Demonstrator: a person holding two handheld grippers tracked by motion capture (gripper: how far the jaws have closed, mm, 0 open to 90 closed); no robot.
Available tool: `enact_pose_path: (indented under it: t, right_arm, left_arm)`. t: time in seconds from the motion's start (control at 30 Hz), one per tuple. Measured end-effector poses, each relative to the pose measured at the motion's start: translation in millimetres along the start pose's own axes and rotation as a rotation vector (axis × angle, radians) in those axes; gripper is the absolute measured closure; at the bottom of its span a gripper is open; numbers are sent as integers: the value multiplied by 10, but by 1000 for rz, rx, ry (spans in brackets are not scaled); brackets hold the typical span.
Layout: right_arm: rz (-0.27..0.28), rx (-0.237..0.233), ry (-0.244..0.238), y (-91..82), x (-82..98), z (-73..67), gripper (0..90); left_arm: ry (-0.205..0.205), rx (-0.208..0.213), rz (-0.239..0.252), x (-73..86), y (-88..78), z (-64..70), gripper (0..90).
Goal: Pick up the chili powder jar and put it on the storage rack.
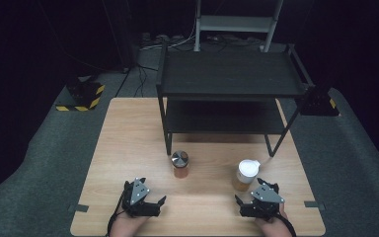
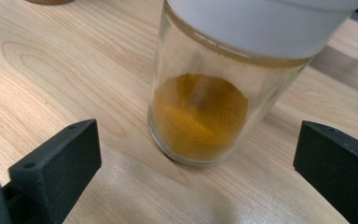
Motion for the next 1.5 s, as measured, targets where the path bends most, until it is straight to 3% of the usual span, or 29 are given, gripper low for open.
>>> enact_pose_path:
  t: [0.33, 0.6, 1.03, 1.5]
  right_arm:
    - [-6, -23, 28, 0, 8, 71, 0]
    - [-6, 4, 41, -3, 8, 54, 0]
    - [-7, 2, 39, -2, 8, 55, 0]
    - [-11, -5, 32, 3, 3, 56, 0]
  left_arm:
    - [39, 7, -21, -36, 36, 35, 11]
    - [9, 10, -14, -29, 35, 4, 11]
    - [21, -4, -13, -24, 25, 29, 11]
    - [16, 12, 2, 3, -3, -9, 11]
Point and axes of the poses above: each handheld gripper's, and its own axes: y roughly forward along the jaws, x roughly out of its underside, z roughly to its right, the point moved 8 cm from there along y, roughly forward along the jaws, and after that the axes turned 2 degrees about -z, right-handed, at the moved point
